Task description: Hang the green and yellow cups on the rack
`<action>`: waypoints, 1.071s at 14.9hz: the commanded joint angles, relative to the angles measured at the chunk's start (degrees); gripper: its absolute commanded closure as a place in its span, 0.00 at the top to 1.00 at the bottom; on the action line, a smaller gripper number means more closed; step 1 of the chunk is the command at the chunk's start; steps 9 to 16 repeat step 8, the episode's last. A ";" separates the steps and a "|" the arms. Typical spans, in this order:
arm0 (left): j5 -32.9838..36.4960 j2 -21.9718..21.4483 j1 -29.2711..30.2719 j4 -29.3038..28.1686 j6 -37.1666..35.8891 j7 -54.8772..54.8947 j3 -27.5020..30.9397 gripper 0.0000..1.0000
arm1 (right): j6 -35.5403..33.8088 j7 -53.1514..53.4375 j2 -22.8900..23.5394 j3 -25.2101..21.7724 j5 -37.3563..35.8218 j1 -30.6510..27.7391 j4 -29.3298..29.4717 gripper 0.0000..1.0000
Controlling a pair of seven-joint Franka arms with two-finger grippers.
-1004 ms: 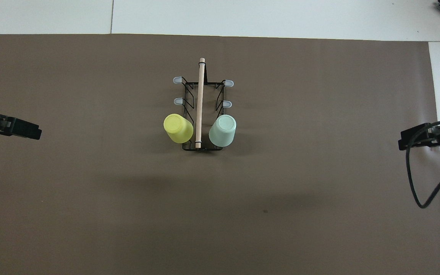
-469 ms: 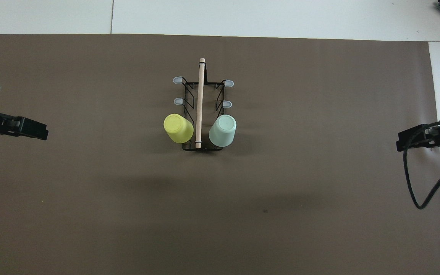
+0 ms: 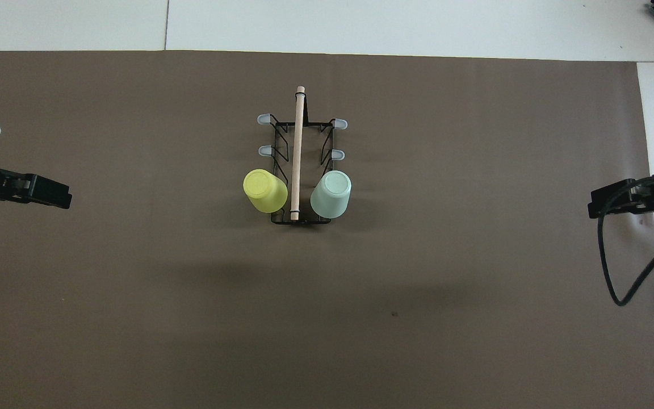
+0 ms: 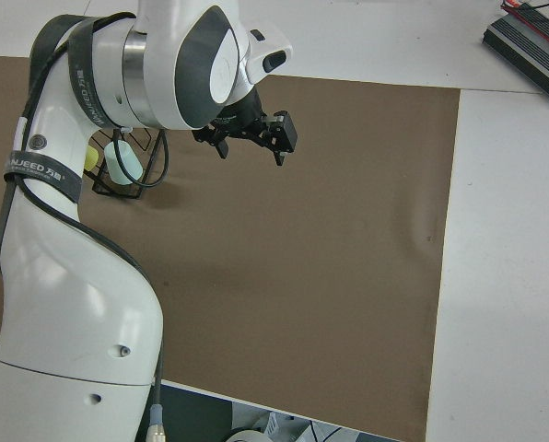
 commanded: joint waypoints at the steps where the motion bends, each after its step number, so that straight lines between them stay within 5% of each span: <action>1: 1.51 -1.19 -0.54 -1.47 0.54 -1.23 0.57 1.00 | -0.01 -0.84 0.58 -0.07 -0.86 0.19 0.94 1.00; 16: 1.78 -1.28 -0.01 -1.74 0.98 -1.32 0.48 1.00 | 0.16 -0.66 0.41 -0.07 -0.60 0.19 0.94 1.00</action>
